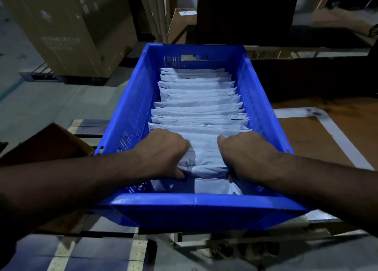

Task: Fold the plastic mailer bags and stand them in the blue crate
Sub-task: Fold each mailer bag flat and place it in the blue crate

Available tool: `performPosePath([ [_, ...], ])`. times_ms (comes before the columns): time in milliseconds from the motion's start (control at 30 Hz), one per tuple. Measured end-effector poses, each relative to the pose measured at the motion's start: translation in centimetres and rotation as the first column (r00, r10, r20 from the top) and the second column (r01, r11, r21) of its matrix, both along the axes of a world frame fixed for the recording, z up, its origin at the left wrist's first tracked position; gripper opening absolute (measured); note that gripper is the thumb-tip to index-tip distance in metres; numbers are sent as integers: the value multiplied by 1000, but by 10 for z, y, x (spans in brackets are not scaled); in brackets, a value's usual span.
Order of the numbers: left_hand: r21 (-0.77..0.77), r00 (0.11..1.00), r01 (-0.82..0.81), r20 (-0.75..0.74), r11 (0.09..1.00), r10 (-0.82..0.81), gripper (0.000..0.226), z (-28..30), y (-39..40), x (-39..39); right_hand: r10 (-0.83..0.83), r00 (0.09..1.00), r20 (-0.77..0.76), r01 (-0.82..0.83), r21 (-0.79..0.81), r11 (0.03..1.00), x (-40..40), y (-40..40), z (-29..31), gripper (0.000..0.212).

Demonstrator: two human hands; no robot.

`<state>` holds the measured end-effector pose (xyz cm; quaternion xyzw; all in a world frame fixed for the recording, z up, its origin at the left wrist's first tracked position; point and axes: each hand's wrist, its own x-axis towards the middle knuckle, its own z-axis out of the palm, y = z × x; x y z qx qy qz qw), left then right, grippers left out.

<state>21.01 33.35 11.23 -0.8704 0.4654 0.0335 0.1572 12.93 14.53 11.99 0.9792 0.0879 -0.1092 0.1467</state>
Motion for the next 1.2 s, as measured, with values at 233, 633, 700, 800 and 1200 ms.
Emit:
performPosePath([
  [233,9,998,-16,-59,1000,16,58,-1,3,-1,-10,994,-105,16,61,998,-2,-6,2,71],
  [633,-9,988,-97,-119,995,95,67,13,17,-3,-1,995,-102,14,124,992,-15,-10,18,64],
  [700,-17,986,-99,-136,995,96,65,15,19,-5,4,994,-108,13,154,988,-18,-10,23,63],
  [800,-44,981,-121,-159,992,112,67,23,21,-5,-12,994,-104,31,183,983,-21,-12,29,64],
  [1200,-588,980,-188,-162,787,113,37,60,-28,-17,-173,936,305,-19,538,843,-46,-37,47,35],
])
